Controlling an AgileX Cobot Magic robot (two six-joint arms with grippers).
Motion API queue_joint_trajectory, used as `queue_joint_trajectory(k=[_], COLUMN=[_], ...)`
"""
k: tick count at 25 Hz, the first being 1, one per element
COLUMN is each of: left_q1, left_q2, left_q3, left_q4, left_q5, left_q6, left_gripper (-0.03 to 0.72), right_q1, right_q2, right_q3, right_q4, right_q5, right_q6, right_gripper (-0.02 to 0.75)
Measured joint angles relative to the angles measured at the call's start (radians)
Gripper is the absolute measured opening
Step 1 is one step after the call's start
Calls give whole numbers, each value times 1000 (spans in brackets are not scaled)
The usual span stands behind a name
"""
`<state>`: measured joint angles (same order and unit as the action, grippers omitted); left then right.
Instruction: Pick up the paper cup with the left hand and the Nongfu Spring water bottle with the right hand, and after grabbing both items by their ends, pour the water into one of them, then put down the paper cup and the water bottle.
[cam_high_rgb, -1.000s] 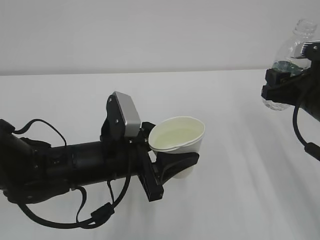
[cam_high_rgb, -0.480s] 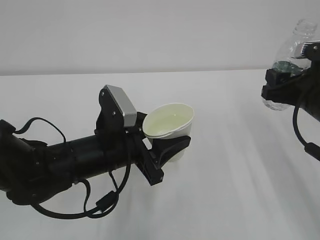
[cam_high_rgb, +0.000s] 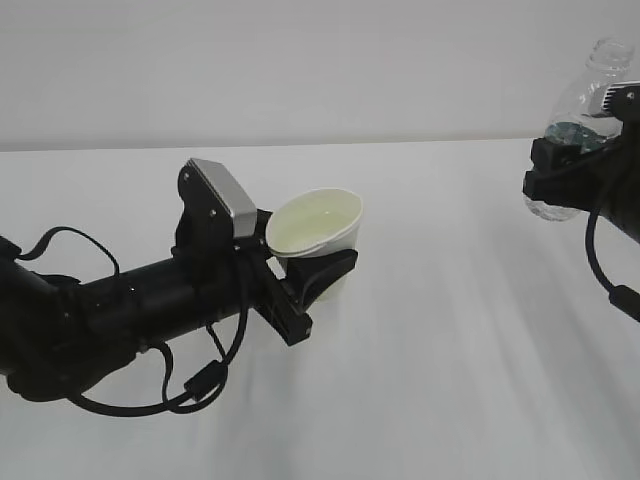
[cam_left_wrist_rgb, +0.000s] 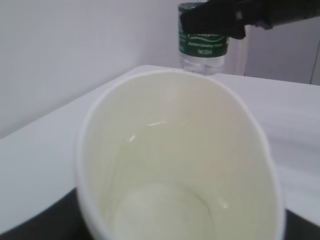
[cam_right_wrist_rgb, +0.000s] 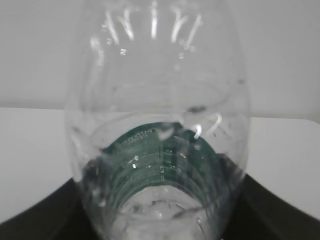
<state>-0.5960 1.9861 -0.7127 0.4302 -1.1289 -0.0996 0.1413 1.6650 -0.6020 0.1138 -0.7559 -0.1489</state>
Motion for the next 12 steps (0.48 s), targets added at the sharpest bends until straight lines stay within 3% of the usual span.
queue_joint_trajectory(k=[12], left_q1=[154], left_q2=[0], left_q3=[0], left_q4=[-7], left_q5=[0], left_q6=[0], left_gripper=[409], right_q1=[0], right_q2=[0], right_q3=[0], right_q4=[0], right_q5=[2], right_q6=[0], right_gripper=[461])
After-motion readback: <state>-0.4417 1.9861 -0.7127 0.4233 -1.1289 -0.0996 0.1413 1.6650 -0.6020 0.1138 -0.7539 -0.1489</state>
